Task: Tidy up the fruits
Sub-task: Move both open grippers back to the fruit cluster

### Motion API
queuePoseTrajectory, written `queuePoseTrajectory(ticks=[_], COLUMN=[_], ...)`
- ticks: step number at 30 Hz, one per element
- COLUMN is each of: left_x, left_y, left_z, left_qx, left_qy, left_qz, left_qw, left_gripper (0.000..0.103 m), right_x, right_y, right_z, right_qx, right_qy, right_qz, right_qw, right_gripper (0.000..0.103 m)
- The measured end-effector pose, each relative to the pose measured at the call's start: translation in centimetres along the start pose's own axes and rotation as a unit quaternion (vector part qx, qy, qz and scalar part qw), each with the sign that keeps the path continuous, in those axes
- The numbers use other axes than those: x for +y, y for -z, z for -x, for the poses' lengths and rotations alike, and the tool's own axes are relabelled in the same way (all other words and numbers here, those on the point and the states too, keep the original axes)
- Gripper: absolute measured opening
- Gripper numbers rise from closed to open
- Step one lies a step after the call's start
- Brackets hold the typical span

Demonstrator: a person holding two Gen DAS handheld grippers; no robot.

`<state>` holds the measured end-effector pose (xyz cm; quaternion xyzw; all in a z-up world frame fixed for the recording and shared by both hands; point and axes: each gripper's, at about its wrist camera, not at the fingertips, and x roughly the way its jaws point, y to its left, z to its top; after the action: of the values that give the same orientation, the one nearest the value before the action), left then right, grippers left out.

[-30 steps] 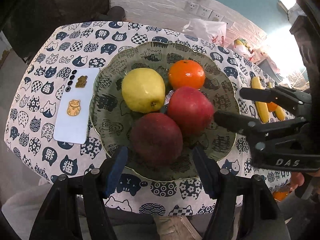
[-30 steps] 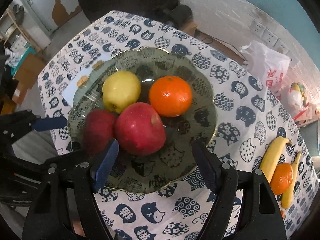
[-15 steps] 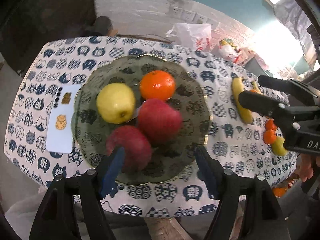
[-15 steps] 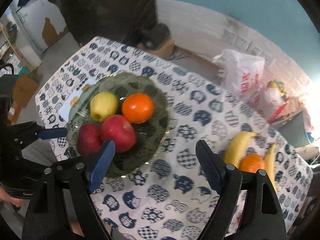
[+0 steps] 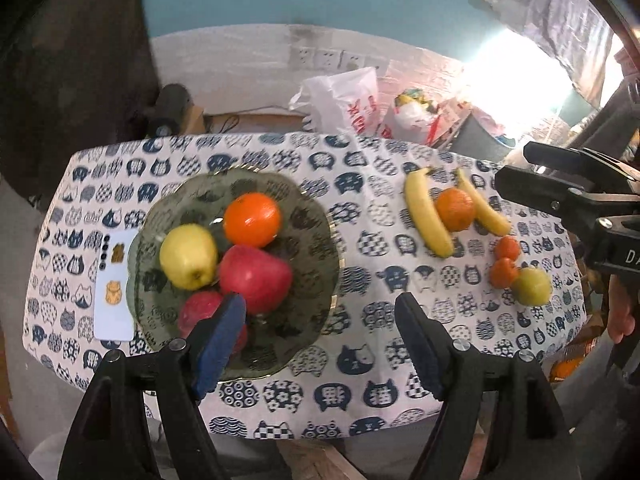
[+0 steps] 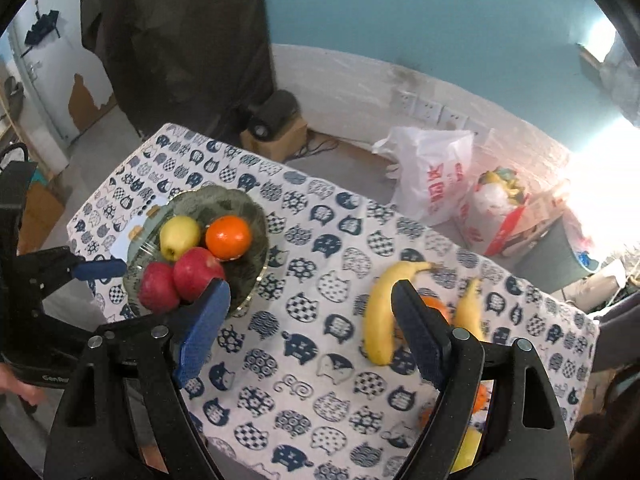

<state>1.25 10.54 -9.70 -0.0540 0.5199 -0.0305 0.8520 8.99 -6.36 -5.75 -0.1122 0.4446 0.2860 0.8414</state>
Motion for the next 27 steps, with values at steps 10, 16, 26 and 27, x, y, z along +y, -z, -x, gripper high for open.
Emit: queuePoseTrajectory(ticks=[10,16,26,27], left_x=[-5.6,-9.1,-13.4,-13.6], left_y=[-1.2,-1.8,-2.5,-2.5], left_z=[0.3,0.0,-1.9,-2.0], left_qx=[0.001,0.004,0.028,0.029], left_qy=[0.020,0.032,0.054,0.053], left_qz=[-0.049,-0.079,-0.105,-0.107], left_qw=[0.9986,0.9964,0.9926,0.9924], left_gripper=[0.080,0.080,0.080,0.080], right_x=[-4.1,-7.2,-12.2,-12.8], right_y=[2.3,4.1,7.3,7.6], right_z=[3.4,4.6,5.8,5.9], right_qx=[-0.017,-0.015,-0.006,-0.004], right_qy=[0.023,0.038,0.065,0.067], right_qz=[-0.021,-0.050,-0.094,-0.100], right_qw=[0.999,0.998,0.993,0.993], right_gripper=[0.083,0.083,0.083,0.083])
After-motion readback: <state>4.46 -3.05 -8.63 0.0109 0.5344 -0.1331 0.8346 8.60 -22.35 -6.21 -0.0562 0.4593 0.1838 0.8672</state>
